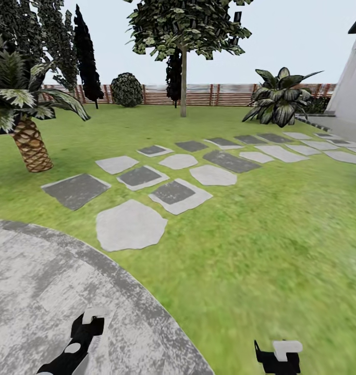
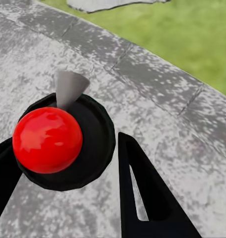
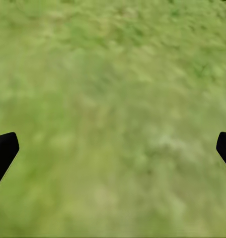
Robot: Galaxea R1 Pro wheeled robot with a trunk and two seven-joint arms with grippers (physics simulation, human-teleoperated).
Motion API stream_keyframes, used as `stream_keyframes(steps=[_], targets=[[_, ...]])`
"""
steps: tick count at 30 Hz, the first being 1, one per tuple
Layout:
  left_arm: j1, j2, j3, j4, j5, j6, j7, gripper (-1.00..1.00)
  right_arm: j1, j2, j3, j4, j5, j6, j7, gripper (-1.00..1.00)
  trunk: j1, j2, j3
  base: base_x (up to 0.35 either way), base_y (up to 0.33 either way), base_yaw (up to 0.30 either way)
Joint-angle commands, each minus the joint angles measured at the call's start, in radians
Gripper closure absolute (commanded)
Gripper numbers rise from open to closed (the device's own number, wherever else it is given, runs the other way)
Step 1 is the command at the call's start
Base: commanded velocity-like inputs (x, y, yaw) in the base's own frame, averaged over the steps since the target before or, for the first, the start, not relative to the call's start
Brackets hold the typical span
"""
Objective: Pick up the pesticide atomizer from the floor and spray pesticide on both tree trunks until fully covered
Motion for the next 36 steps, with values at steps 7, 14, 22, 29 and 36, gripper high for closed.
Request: stream_keyframes(steps=[7,14,22,29,36], targets=[[-0.001,-0.001,0.005,0.001,-0.011,-0.004,0.003,1.0,0.0,0.0,-0.001,0.001,0.006,-0.002,-0.004,-1.0,0.0,0.0,-0.001,0.339,0.0,0.0],[0.0,-0.003,0.005,0.003,-0.011,-0.004,0.003,1.0,0.0,0.002,0.002,0.02,0.003,-0.001,0.0,-1.0,0.0,0.0,-0.001,0.339,0.0,0.0],[0.081,0.003,0.005,0.002,-0.009,-0.01,0.0,1.0,0.0,0.037,0.004,0.076,0.004,-0.054,0.001,-1.0,0.0,0.0,-0.001,0.339,0.0,0.0],[0.134,0.0,0.005,0.003,-0.009,-0.046,0.0,1.0,0.0,0.038,0.002,0.096,0.003,-0.064,0.001,-1.0,0.0,0.0,-0.001,0.339,0.0,0.0],[0.143,0.0,0.005,0.004,-0.009,-0.06,0.0,1.0,0.0,0.038,0.001,0.099,0.007,-0.137,-0.001,-1.0,0.0,0.0,-0.001,0.339,0.0,0.0]])
